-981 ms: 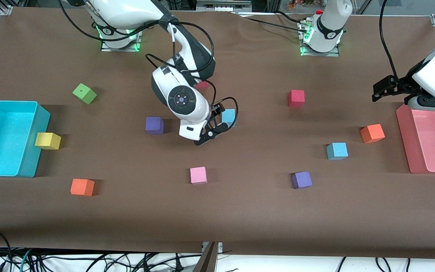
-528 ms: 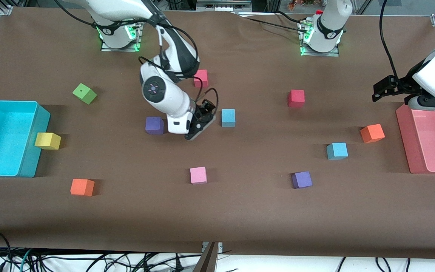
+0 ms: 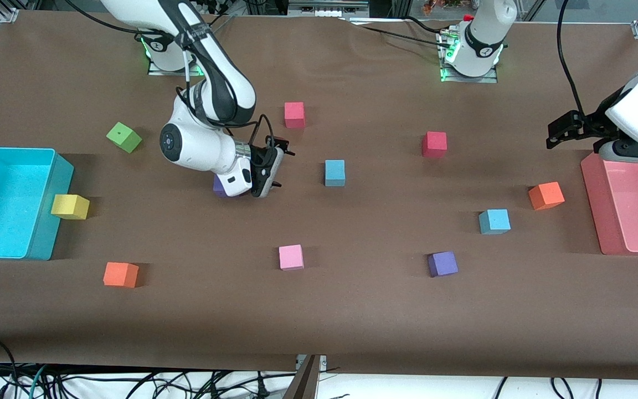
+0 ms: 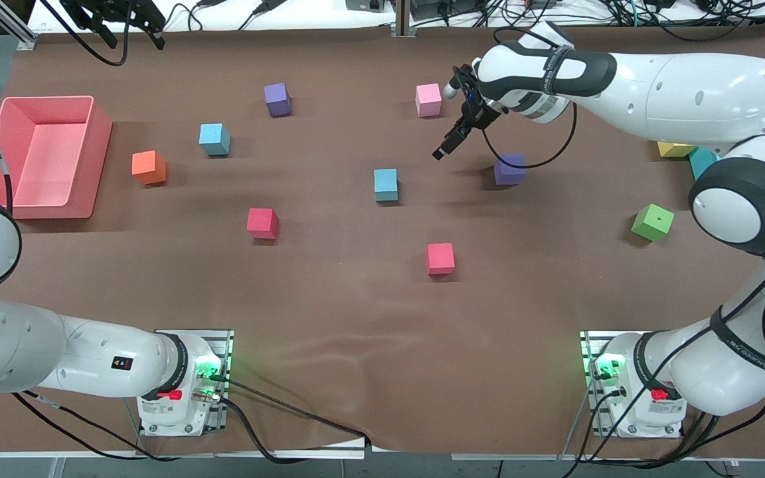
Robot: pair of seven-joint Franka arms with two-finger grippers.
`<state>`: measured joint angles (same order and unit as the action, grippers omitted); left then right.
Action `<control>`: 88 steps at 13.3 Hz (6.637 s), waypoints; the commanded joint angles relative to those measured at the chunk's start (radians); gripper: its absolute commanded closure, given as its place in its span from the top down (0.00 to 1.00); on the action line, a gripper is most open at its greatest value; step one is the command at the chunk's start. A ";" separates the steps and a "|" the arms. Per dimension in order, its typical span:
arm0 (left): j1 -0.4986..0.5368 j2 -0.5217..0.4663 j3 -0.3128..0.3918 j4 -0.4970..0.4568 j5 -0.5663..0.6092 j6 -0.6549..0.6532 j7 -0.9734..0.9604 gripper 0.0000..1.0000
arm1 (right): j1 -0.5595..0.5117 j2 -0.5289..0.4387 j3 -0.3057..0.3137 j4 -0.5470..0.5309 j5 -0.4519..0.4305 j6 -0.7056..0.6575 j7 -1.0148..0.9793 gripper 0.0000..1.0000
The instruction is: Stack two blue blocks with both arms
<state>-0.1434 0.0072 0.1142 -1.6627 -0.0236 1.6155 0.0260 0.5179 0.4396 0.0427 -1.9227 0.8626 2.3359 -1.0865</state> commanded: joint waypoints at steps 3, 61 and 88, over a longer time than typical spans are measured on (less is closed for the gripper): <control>0.004 0.005 -0.001 0.011 0.010 -0.014 0.000 1.00 | 0.001 0.074 0.025 -0.007 0.382 0.074 -0.377 1.00; 0.041 0.226 -0.008 -0.231 -0.018 0.425 -0.026 1.00 | -0.001 0.162 0.069 -0.035 0.566 0.069 -0.684 1.00; 0.004 0.340 -0.010 -0.368 -0.012 0.772 -0.101 0.05 | -0.001 0.162 0.069 -0.038 0.566 0.068 -0.687 1.00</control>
<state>-0.1187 0.4588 0.1017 -2.0218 -0.0454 2.4895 -0.0743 0.5250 0.6072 0.1073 -1.9499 1.4157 2.4149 -1.7475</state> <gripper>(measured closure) 0.476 0.000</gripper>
